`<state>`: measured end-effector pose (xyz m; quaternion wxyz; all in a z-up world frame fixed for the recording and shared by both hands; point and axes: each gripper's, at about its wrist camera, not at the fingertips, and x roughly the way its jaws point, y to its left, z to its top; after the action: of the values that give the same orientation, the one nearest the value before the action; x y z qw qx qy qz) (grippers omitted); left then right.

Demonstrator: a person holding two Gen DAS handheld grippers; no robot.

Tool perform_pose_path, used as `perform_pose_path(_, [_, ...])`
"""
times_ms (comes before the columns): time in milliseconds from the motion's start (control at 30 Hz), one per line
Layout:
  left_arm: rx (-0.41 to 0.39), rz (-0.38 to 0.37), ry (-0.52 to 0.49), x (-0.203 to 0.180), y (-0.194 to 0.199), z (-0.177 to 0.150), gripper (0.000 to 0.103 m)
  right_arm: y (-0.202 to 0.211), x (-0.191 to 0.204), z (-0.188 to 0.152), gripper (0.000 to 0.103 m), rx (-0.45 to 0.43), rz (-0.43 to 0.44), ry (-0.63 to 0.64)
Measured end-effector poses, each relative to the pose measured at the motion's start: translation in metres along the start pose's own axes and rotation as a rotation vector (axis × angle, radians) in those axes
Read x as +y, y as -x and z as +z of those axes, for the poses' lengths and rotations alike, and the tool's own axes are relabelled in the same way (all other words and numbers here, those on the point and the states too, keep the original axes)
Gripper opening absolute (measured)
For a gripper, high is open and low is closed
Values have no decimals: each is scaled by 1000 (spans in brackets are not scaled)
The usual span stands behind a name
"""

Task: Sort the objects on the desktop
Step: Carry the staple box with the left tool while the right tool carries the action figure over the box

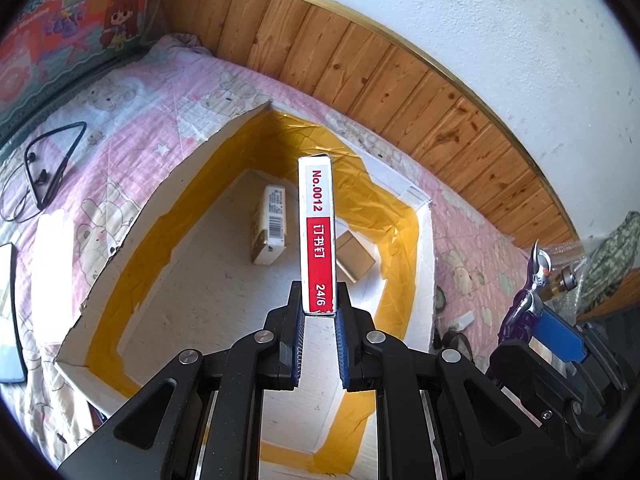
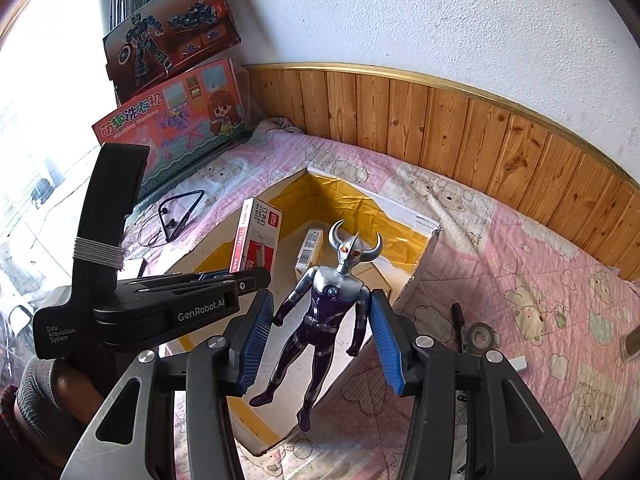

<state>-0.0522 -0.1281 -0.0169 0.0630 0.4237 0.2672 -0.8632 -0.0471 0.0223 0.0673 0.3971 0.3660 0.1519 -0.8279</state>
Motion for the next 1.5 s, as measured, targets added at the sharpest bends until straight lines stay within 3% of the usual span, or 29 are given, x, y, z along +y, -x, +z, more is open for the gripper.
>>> perform_pose_path(1167, [81, 101, 182, 47, -27, 7, 14, -76, 19, 19, 50, 142, -24, 69])
perform_pose_path(1500, [128, 113, 205, 52, -37, 6, 14, -108, 15, 20, 50, 234, -10, 63])
